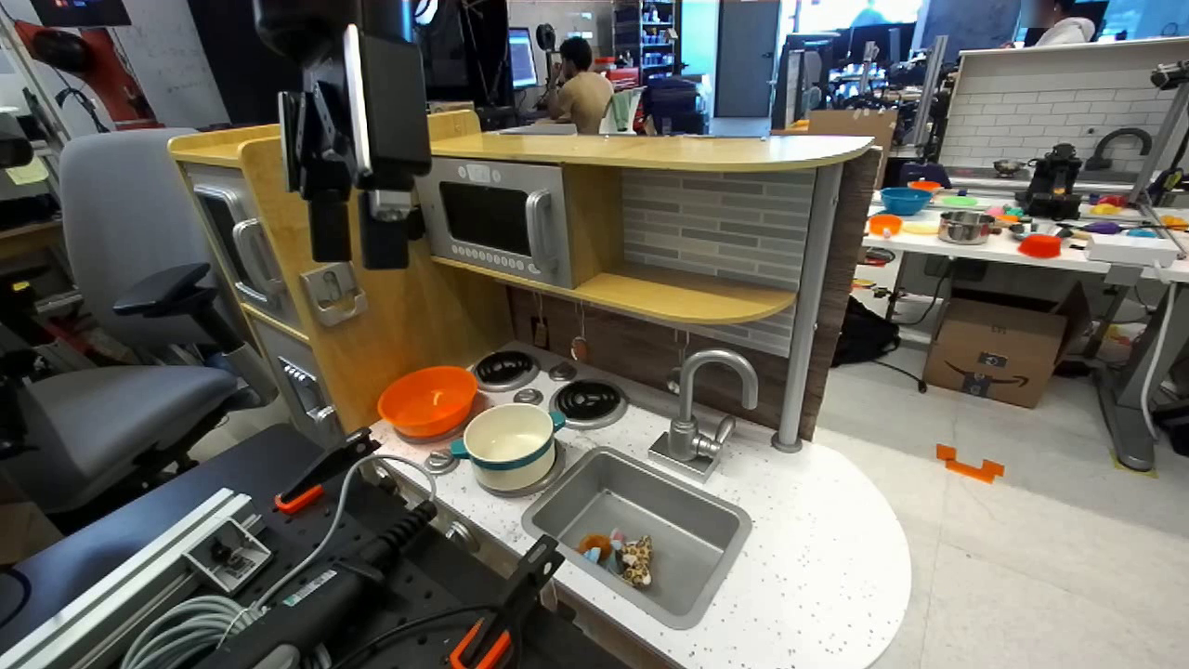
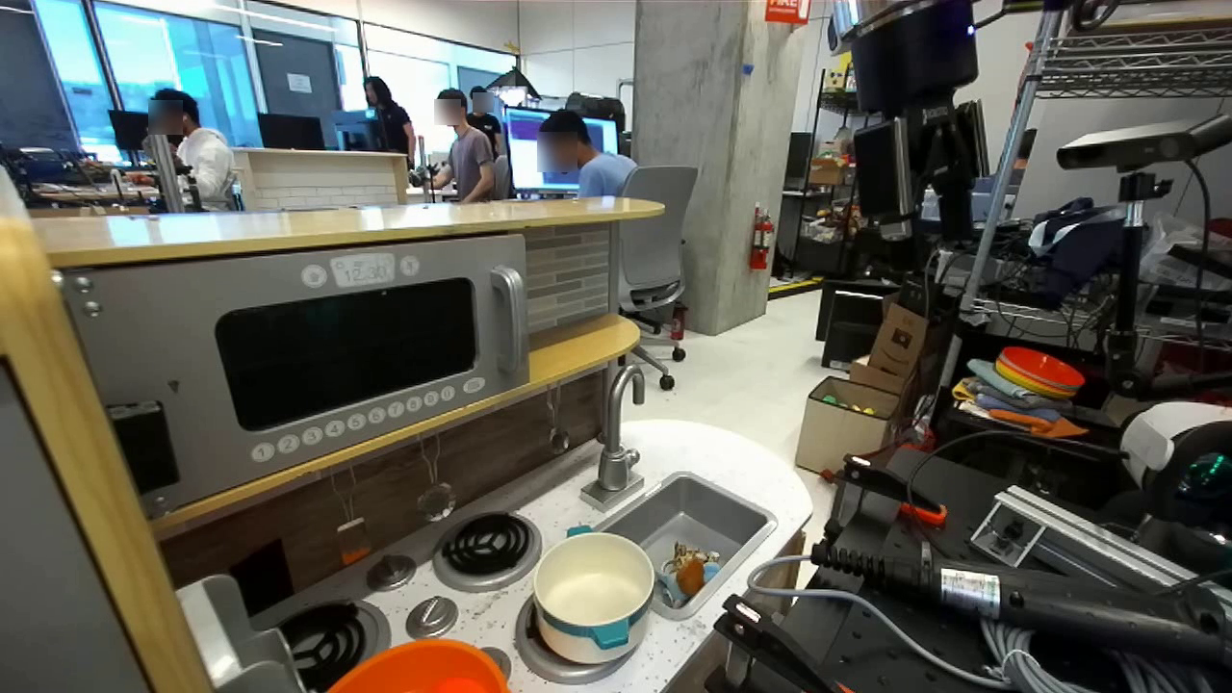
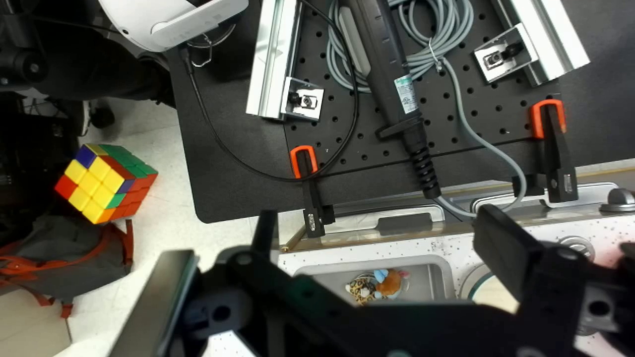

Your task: Take the brown and blue stuffed animal out of the sink and put it in the pot

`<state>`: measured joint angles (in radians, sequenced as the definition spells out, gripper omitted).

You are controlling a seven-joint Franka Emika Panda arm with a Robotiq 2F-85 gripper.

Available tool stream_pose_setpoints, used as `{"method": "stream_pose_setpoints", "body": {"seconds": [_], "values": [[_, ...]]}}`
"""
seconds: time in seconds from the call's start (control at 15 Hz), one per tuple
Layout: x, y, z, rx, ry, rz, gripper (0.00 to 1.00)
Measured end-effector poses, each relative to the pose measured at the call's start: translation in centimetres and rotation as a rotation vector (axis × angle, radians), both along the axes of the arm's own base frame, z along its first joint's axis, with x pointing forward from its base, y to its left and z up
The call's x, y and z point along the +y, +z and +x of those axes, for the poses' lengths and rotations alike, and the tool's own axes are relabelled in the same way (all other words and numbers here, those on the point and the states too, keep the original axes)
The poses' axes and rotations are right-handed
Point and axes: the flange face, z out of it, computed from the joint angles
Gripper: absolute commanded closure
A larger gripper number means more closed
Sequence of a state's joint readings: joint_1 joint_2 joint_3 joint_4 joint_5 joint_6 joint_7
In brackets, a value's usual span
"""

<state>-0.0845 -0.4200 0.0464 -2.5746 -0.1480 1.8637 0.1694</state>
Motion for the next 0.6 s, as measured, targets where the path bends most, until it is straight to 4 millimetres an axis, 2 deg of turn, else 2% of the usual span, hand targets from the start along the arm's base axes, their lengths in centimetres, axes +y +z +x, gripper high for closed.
{"method": "stream_pose_setpoints", "body": {"seconds": [0.6], "values": [[-0.06,-0.28,0.21,-0.005,-0.006,0.001,0.00]]}}
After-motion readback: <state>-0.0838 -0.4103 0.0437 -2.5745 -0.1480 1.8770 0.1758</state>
